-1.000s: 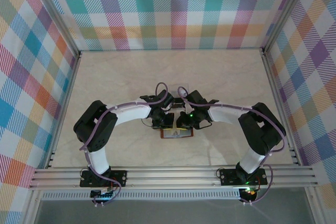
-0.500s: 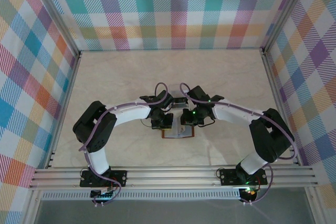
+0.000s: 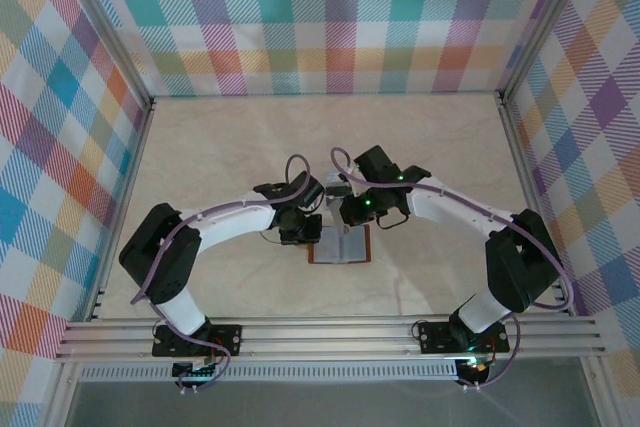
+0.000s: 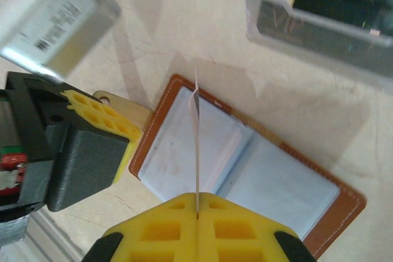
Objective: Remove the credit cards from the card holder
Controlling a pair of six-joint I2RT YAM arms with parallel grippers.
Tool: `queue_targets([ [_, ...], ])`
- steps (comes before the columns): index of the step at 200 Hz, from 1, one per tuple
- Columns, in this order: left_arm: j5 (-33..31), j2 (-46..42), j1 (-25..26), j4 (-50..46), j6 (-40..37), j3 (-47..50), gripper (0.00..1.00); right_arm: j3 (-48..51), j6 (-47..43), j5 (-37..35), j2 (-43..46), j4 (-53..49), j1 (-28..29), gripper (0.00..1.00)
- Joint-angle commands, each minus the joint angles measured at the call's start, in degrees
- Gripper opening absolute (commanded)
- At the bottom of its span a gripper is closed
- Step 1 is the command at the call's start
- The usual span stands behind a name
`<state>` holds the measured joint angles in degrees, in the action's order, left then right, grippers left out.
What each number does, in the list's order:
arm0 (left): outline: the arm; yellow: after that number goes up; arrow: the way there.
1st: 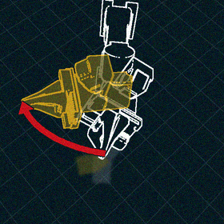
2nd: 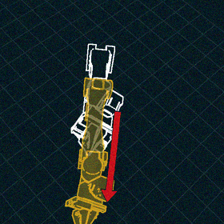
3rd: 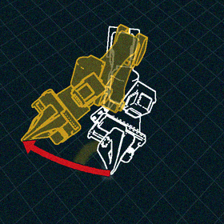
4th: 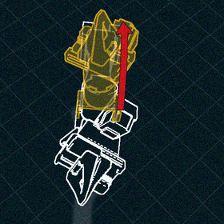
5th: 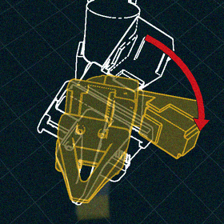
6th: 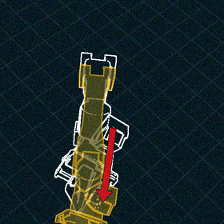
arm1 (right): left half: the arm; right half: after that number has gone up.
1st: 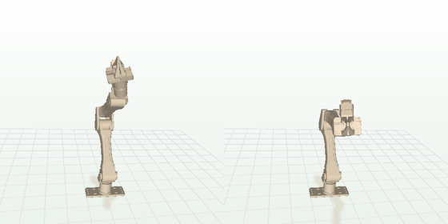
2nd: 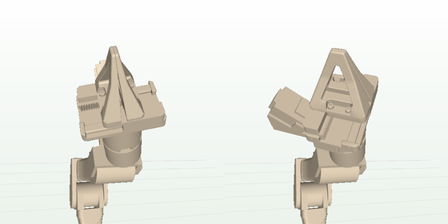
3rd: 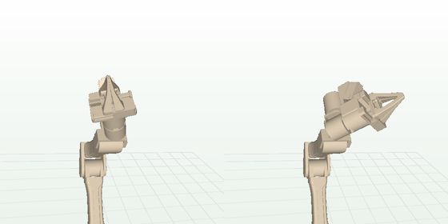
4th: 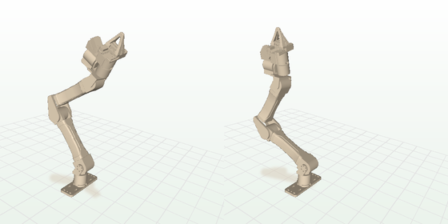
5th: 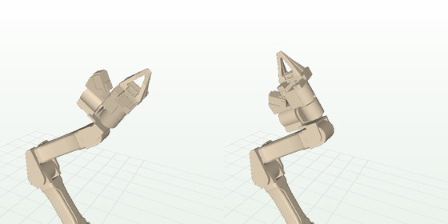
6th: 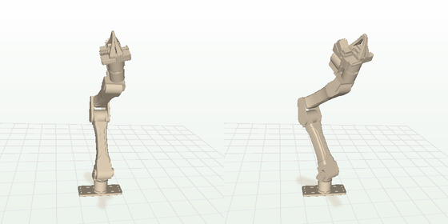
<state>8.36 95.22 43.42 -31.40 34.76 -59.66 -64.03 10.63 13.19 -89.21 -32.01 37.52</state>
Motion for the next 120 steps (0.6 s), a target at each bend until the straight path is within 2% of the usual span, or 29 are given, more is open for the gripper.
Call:
queue_targets([
  [1,-3.13,-3.28,-0.11,-1.11,0.33,1.99,0.09,-1.27,-17.79,-1.36,0.02,-1.35,-0.07,0.05],
  [19,-3.71,-4.79,-0.36,-0.59,0.88,3.60,0.10,-1.31,-27.27,-4.38,0.78,-0.95,-0.16,0.05],
  [50,-3.61,-7.38,-1.05,1.83,2.11,6.97,0.20,-3.22,-45.18,-7.96,-0.06,-2.36,-0.25,0.00],
  [67,-3.70,-8.41,-1.48,2.45,2.48,8.20,0.22,-5.30,-53.35,-9.53,-1.85,-4.06,-0.25,0.00],
  [120,-4.14,-9.45,-2.10,1.70,2.28,8.97,0.22,-17.18,-69.25,-9.28,-11.07,-12.52,-1.94,0.00],
])
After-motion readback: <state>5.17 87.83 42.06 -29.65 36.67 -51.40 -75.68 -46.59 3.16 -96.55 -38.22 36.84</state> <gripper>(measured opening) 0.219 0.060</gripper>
